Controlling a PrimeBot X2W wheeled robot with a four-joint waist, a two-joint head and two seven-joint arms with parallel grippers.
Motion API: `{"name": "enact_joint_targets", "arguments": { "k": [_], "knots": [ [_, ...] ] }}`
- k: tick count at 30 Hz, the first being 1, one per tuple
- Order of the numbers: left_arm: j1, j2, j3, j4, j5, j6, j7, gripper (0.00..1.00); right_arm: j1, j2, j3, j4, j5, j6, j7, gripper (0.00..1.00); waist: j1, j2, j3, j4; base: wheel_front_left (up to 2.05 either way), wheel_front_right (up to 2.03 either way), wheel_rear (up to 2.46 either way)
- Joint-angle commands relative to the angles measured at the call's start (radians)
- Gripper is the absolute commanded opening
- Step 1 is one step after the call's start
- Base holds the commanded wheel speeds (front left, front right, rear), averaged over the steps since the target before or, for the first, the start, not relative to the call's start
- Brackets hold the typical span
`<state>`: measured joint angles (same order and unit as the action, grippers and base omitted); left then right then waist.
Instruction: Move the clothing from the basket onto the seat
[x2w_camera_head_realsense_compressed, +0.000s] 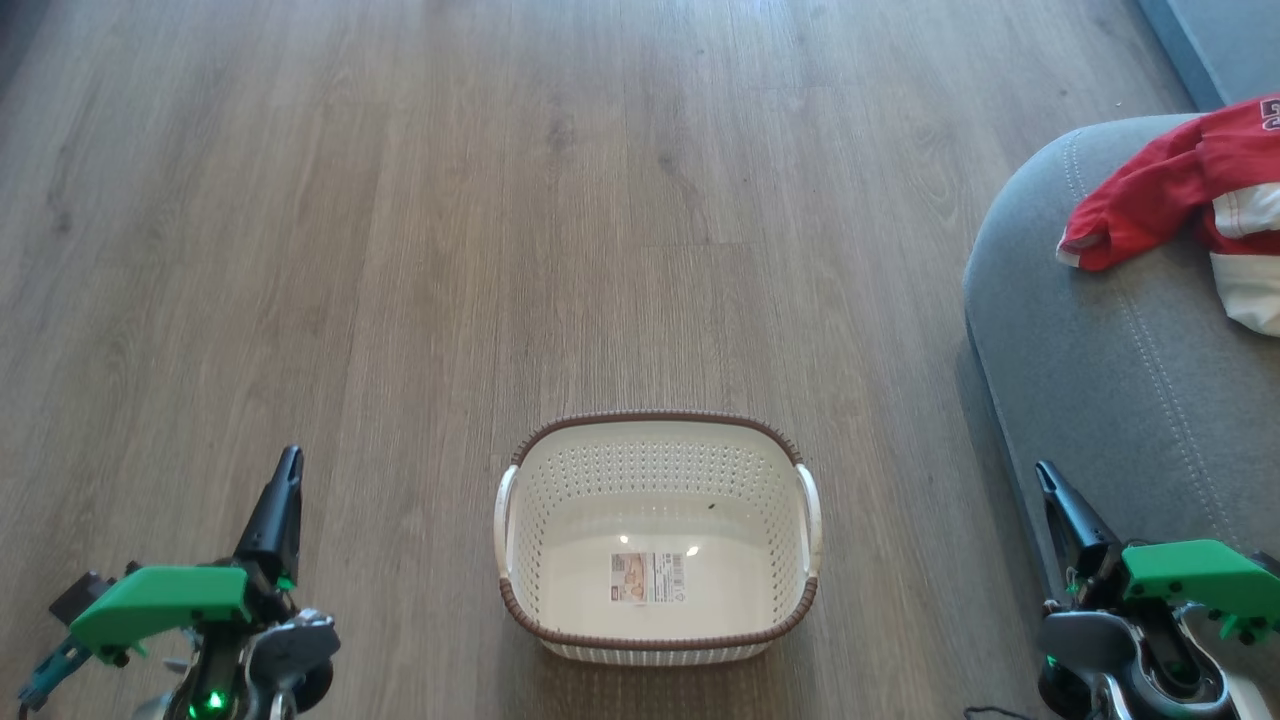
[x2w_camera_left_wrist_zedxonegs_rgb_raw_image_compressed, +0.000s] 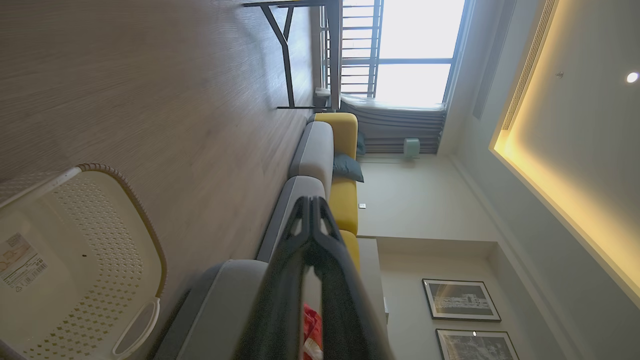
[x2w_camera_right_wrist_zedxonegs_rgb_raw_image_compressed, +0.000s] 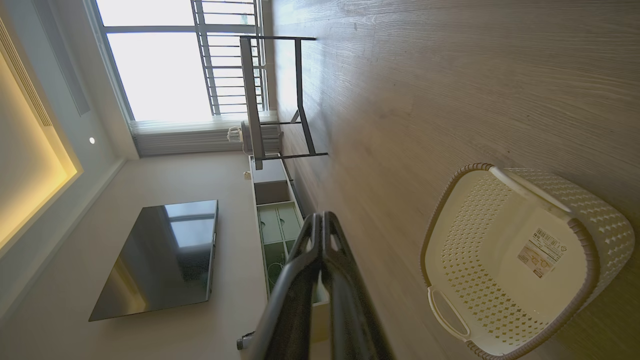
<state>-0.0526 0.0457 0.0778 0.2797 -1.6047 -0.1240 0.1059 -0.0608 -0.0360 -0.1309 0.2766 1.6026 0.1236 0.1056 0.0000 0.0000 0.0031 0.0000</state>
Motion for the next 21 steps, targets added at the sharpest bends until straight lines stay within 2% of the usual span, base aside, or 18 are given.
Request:
{"name": "enact_joint_targets", "arguments": {
  "k": [1, 21],
  "knots": [
    [-0.056, 0.004, 0.036, -0.034, -0.004, -0.007, 0.008, 0.0, -0.047, -0.014, 0.017, -0.032, 0.006, 0.007, 0.008, 0.0, 0.0, 0.0, 0.0, 0.0, 0.0, 0.0, 0.0],
    [-0.056, 0.004, 0.036, -0.034, -0.004, -0.007, 0.007, 0.0, -0.047, -0.014, 0.017, -0.032, 0.006, 0.007, 0.008, 0.0, 0.0, 0.0, 0.0, 0.0, 0.0, 0.0, 0.0]
  ]
}}
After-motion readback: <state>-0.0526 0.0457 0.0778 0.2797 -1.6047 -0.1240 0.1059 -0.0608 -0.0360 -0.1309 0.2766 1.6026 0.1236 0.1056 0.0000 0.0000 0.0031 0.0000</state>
